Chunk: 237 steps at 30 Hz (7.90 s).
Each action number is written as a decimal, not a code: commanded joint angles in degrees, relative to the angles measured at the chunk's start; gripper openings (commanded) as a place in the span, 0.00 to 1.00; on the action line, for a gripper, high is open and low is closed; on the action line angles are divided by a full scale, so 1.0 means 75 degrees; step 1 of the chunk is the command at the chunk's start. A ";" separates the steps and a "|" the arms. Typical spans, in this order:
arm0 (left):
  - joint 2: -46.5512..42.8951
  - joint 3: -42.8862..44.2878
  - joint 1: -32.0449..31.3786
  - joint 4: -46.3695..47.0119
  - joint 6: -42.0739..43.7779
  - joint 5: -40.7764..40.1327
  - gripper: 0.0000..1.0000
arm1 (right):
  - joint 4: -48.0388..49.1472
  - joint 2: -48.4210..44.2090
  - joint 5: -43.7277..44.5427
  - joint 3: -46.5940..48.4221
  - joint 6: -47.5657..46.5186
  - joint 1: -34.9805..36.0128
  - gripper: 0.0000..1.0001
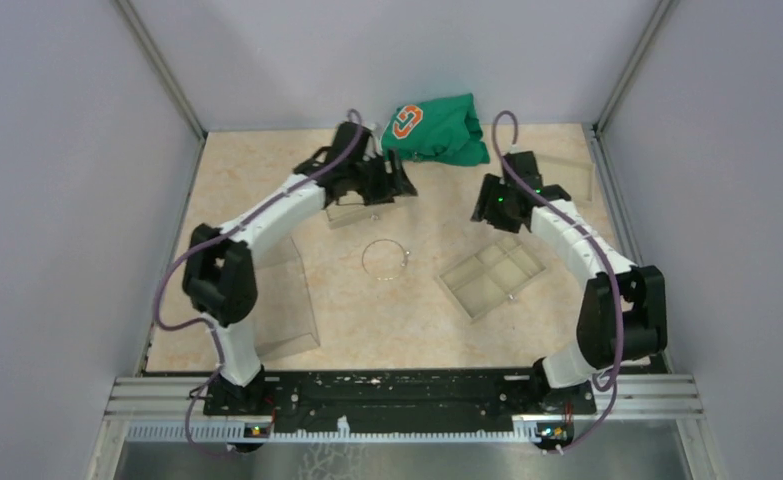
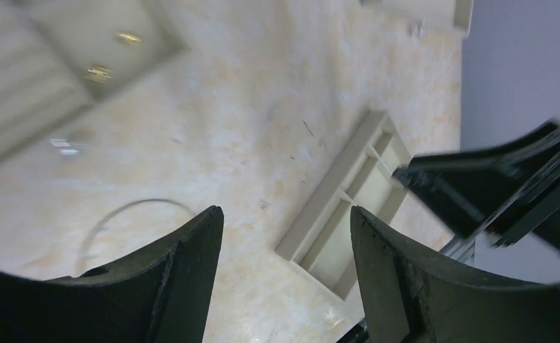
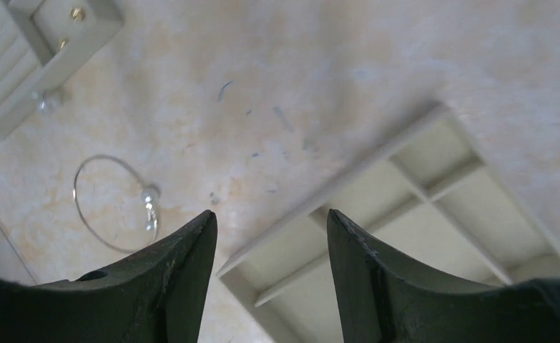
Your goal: Organize the mixed jewelry
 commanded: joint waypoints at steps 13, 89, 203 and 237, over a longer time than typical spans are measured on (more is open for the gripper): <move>-0.2543 -0.2006 0.3824 -0.1942 0.1125 -0.0677 0.76 | -0.0080 0.2812 0.0749 0.2238 0.1410 0.3621 0.52; -0.2163 -0.1870 0.3926 -0.1382 0.0769 -0.0101 0.77 | -0.1117 0.2836 0.1398 0.4349 -0.0128 -0.1989 0.00; -0.4831 -0.3169 0.5227 -0.1910 0.1111 -0.0160 0.98 | -0.0644 0.3686 0.0284 0.4115 0.2921 0.2952 0.54; -0.4561 -0.3230 0.5227 -0.1572 0.1409 0.0079 0.98 | -0.2646 0.6936 0.2314 0.8096 0.5743 0.3071 0.11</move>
